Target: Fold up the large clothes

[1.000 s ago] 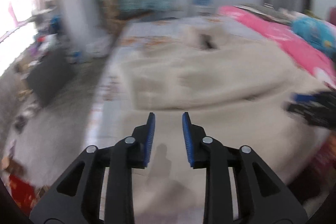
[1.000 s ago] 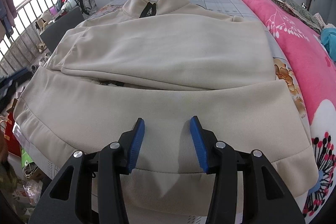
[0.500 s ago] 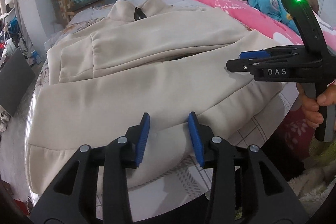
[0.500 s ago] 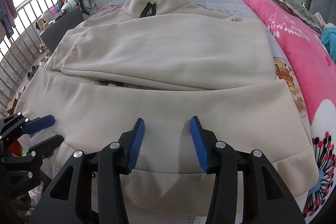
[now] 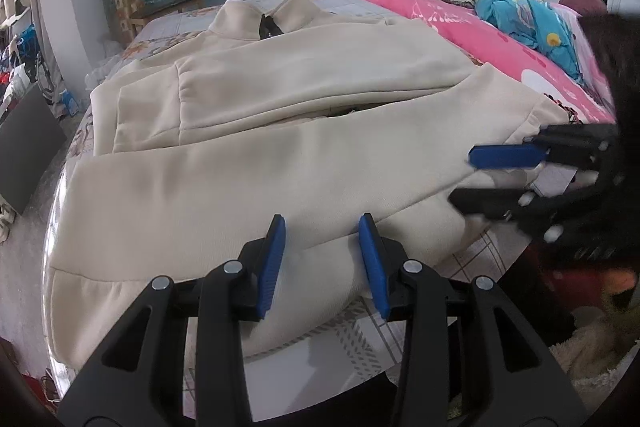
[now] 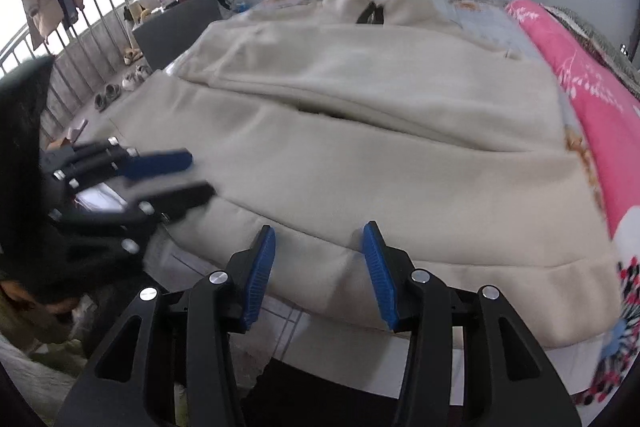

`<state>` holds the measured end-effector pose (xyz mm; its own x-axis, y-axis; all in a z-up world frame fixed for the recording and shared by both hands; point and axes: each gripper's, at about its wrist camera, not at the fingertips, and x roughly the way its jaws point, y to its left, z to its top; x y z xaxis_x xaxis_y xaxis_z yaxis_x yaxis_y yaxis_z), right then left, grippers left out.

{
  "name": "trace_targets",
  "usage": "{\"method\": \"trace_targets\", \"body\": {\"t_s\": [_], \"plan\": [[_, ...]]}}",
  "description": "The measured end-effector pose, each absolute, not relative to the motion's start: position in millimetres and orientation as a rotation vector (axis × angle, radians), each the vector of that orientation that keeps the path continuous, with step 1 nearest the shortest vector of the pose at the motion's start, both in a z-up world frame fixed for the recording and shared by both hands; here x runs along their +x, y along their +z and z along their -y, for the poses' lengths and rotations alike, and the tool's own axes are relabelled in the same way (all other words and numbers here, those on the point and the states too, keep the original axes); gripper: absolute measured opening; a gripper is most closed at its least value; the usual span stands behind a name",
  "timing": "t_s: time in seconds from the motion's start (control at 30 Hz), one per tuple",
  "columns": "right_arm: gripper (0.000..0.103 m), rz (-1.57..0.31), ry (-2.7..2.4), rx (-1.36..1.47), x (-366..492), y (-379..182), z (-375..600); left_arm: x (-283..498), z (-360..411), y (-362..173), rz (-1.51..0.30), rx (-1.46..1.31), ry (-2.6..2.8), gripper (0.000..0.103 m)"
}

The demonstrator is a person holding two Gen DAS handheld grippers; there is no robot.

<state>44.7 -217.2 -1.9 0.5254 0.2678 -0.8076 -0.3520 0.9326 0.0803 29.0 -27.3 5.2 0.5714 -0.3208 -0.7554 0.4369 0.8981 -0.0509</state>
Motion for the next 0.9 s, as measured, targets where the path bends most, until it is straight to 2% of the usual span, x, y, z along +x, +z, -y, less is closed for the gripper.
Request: {"method": "trace_targets", "body": {"t_s": [0.23,0.37,0.53,0.67,0.8,0.9], "plan": [[0.047,-0.909,0.354,-0.106,37.9,11.9,219.7,25.1,15.2,19.2,-0.840,0.125,-0.402,0.037],[0.056,-0.908,0.303,-0.093,36.2,8.4,234.9,25.0,-16.5,24.6,-0.825,0.082,-0.291,0.038],[0.059,-0.938,0.284,-0.096,41.3,-4.6,240.0,37.5,-58.5,14.3,-0.883,-0.035,-0.185,0.038],[0.060,-0.888,0.211,-0.078,41.9,12.8,260.2,40.7,-70.3,22.4,-0.860,-0.039,-0.136,0.048],[0.062,-0.906,0.040,0.018,54.1,5.3,306.9,49.1,-75.9,13.0,-0.907,-0.047,-0.121,0.048],[0.062,-0.943,0.030,0.102,59.4,-5.0,326.6,49.3,-76.0,17.5,-0.910,-0.034,-0.124,0.054]]}}
